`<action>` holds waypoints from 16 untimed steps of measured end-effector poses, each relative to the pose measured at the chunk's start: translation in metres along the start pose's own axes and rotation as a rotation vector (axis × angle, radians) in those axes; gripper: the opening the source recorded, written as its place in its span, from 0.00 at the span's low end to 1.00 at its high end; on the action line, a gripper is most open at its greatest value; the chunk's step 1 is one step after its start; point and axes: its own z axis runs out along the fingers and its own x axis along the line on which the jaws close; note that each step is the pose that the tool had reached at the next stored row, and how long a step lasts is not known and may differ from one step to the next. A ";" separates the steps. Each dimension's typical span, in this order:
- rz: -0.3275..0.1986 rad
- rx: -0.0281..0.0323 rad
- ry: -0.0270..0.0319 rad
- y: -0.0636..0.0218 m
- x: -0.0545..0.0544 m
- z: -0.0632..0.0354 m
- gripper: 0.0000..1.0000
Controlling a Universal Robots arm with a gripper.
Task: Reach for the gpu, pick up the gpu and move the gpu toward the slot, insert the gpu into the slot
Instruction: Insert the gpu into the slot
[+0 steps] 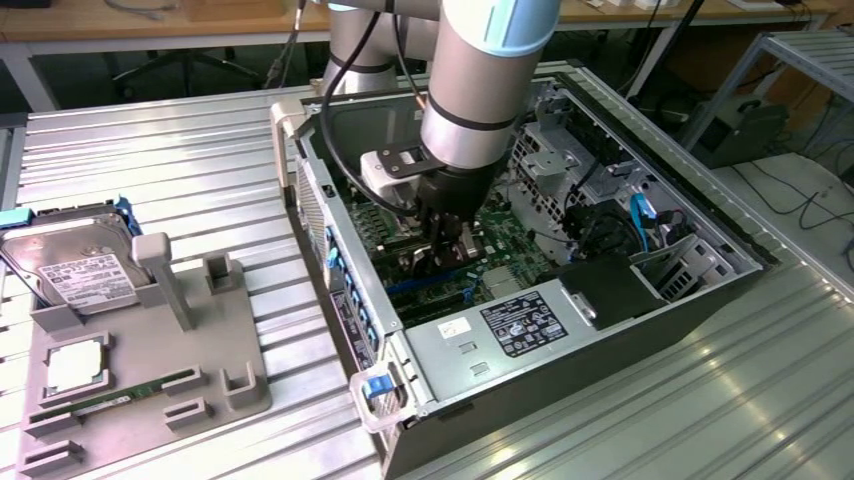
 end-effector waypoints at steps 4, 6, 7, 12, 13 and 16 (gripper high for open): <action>0.000 -0.0086 -0.0003 -0.0005 0.000 0.0005 0.27; 0.001 -0.0168 -0.0003 -0.0018 0.000 0.0007 0.27; 0.001 -0.0191 -0.0004 -0.0024 0.000 0.0008 0.27; 0.001 -0.0197 -0.0002 -0.0026 0.000 0.0009 0.27; 0.001 -0.0197 -0.0002 -0.0026 0.000 0.0009 0.27; 0.001 -0.0196 0.0000 -0.0027 0.000 0.0007 0.27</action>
